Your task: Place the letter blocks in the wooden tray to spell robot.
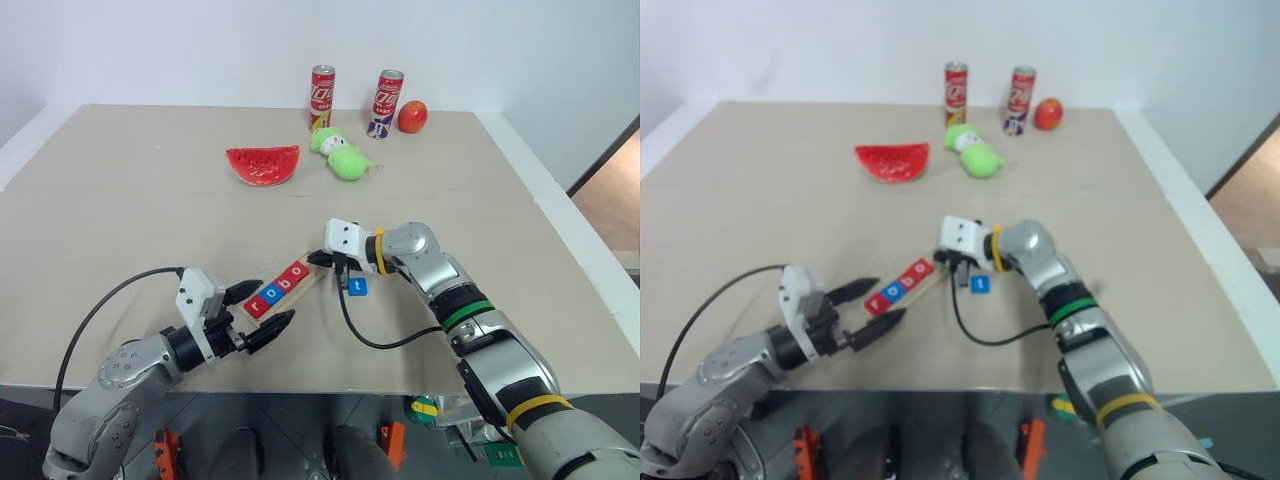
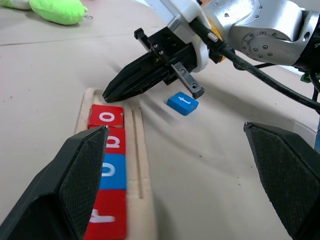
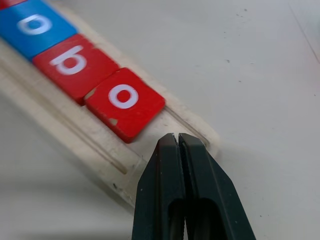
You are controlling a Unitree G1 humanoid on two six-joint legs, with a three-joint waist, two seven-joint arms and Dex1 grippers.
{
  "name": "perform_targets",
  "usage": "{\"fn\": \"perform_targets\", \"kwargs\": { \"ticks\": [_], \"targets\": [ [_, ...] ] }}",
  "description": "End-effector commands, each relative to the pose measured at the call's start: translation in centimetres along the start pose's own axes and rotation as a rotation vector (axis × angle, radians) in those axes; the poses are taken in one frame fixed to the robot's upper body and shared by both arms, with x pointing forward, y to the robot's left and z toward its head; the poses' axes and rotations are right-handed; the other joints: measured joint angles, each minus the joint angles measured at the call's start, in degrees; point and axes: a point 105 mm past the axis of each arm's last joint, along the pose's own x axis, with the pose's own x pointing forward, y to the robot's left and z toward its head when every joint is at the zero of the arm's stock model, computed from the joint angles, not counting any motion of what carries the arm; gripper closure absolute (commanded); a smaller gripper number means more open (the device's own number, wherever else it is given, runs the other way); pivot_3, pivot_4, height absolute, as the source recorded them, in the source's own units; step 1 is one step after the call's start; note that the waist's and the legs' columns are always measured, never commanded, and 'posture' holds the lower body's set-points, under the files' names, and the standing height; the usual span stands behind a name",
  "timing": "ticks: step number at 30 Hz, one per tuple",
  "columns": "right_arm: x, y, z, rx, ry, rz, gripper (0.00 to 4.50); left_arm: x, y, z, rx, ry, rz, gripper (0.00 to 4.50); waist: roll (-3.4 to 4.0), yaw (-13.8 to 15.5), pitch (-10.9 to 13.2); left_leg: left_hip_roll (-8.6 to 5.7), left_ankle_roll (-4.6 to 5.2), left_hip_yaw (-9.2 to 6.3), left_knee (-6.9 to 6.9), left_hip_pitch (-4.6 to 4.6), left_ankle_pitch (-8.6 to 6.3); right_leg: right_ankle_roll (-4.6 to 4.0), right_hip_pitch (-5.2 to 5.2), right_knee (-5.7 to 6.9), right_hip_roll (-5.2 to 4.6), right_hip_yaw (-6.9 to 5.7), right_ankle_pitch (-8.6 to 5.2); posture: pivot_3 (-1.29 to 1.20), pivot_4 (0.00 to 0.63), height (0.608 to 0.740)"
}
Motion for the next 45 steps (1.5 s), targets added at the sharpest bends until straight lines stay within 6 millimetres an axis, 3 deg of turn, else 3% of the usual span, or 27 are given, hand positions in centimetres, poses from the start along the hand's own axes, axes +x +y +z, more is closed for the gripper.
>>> {"fn": "perform_targets", "kwargs": {
  "ticks": [1,20,29,34,35,36,37,40,43,45],
  "targets": [
    [-0.3,0.7,0.6,-0.123,0.022,0.087,4.45,0.0,-0.7,0.9,0.034,-0.031,-0.022,0.00,0.00,0.0,0.0,0.00,0.00,0.00,0.00,0.00,0.00,-0.06,0.00,0.00,0.00,0.00,0.04,0.00,0.150,0.740],
    [-1.5,3.2,1.5,-0.139,-0.004,0.145,4.45,0.1,-0.8,0.6,0.036,-0.013,-0.043,0.00,0.00,0.0,0.0,0.02,0.00,-0.02,0.00,0.03,0.00,-0.07,0.02,0.00,0.01,-0.02,0.04,0.00,0.150,0.740],
    [-2.7,2.0,1.0,-0.077,0.008,0.075,4.45,0.4,-0.8,0.8,0.047,-0.012,-0.060,0.00,0.00,0.0,0.0,0.00,-0.02,-0.02,0.01,0.04,0.02,-0.05,0.04,0.00,0.01,-0.03,0.04,0.00,0.150,0.740],
    [-4.2,0.6,2.3,0.073,-0.067,0.013,3.79,0.4,-1.1,0.8,0.067,-0.001,-0.085,0.00,0.00,0.0,0.0,0.00,-0.02,-0.01,0.02,0.04,0.02,-0.04,0.03,0.00,0.01,-0.02,0.04,0.00,0.150,0.740],
    [-4.7,0.2,2.7,0.112,-0.089,0.000,3.34,0.4,-1.1,0.8,0.072,0.002,-0.093,0.00,0.00,0.0,0.0,0.00,-0.02,-0.01,0.01,0.04,0.02,-0.04,0.03,0.00,0.01,-0.02,0.04,0.00,0.150,0.740],
    [-5.2,0.1,2.9,0.135,-0.104,-0.008,2.41,0.4,-1.2,0.8,0.075,0.005,-0.100,0.00,0.00,0.1,0.0,0.01,-0.02,-0.01,0.01,0.03,0.02,-0.05,0.02,0.00,0.01,-0.02,0.04,0.00,0.150,0.740],
    [-5.8,0.1,3.2,0.165,-0.123,-0.008,2.41,0.4,-1.2,0.8,0.081,0.011,-0.113,0.00,0.00,0.0,0.0,0.01,-0.03,-0.01,0.00,0.03,0.02,-0.05,0.02,0.00,0.01,-0.02,0.04,0.00,0.150,0.740],
    [-8.0,0.4,3.5,0.267,-0.172,0.013,1.26,0.2,-1.3,0.7,0.101,0.039,-0.153,0.00,0.00,0.2,0.0,0.00,-0.02,-0.04,-0.01,0.01,0.02,0.01,0.01,0.00,0.01,-0.04,-0.03,0.00,0.150,0.740],
    [-9.3,1.5,2.4,0.321,-0.176,0.062,0.18,0.1,-1.4,0.6,0.108,0.064,-0.192,0.00,0.00,0.2,0.0,-0.03,-0.02,-0.05,-0.01,0.00,0.01,0.25,0.03,-0.01,-0.03,-0.05,-0.19,0.00,0.150,0.740],
    [-9.5,2.3,1.2,0.328,-0.157,0.098,0.06,0.1,-1.4,0.5,0.114,0.074,-0.211,0.00,0.00,0.1,0.0,-0.05,-0.02,-0.05,-0.01,0.01,0.01,0.27,0.04,-0.01,-0.05,-0.05,-0.21,0.00,0.150,0.740]
  ]
}}
